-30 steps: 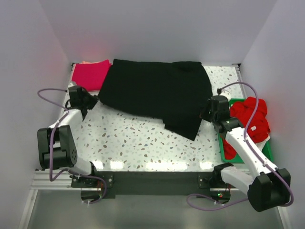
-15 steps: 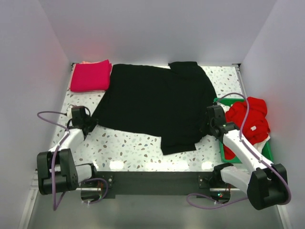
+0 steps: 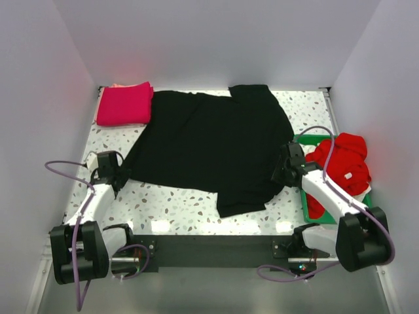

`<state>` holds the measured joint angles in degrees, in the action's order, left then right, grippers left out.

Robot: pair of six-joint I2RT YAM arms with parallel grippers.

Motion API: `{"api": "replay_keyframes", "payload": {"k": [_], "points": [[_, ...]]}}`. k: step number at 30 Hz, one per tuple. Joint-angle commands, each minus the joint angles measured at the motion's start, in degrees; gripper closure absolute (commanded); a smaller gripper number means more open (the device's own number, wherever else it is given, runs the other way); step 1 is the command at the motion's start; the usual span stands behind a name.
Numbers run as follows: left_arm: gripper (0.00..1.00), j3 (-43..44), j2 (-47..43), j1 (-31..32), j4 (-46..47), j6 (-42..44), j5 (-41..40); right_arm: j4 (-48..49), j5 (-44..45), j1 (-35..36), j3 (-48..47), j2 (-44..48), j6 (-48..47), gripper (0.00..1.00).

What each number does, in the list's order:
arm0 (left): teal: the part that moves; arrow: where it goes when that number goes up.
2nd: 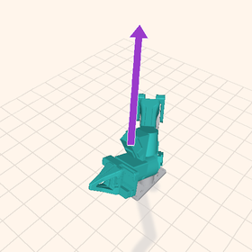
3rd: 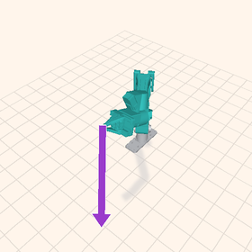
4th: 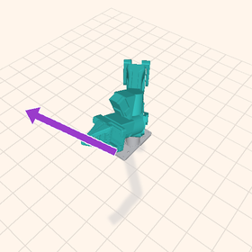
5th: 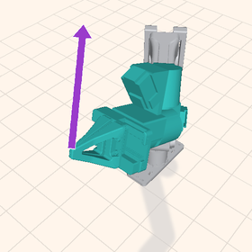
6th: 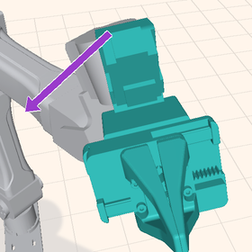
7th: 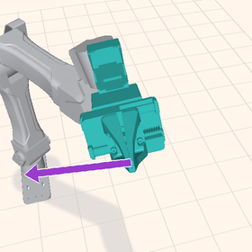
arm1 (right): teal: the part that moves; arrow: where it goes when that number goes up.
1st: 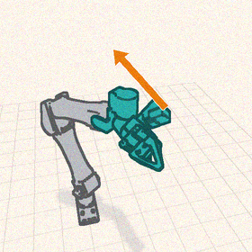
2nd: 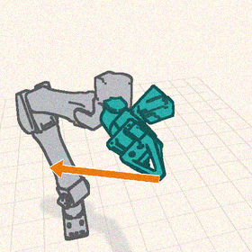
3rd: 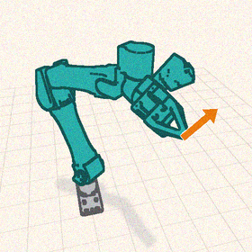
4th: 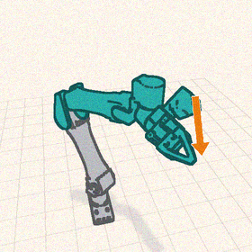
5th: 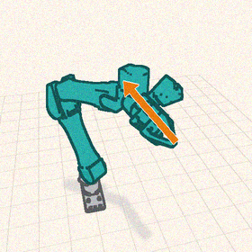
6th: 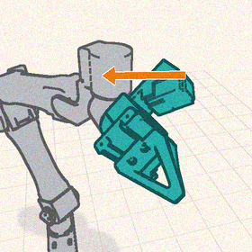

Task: Fold and stack the t-shirts
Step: Flatten the tshirt out

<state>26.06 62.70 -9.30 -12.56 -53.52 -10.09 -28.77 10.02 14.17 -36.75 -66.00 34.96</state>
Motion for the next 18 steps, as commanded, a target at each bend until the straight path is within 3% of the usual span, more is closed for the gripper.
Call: {"api": "replay_keyframes", "payload": {"k": [1, 12, 14, 18], "points": [[1.0, -1.19, -2.66, -0.11, -5.71, -3.61, -7.48, 1.79, 3.33, -0.2, -5.51, -5.27, -0.07, 0.65], [1.0, -5.41, -8.64, -0.28, -6.87, -6.78, -9.43, 3.99, 0.97, -0.11, -18.44, -25.66, -3.94, 0.62], [1.0, -5.5, -8.03, -0.37, -5.46, -5.9, -7.85, 3.55, 0.96, -0.11, -17.75, -25.94, -3.94, 0.62], [1.0, -5.32, -7.5, -0.28, -3.53, -3.53, -5.3, 2.68, 2.8, -0.11, -12.48, -16.83, -3.15, 0.59]]}}
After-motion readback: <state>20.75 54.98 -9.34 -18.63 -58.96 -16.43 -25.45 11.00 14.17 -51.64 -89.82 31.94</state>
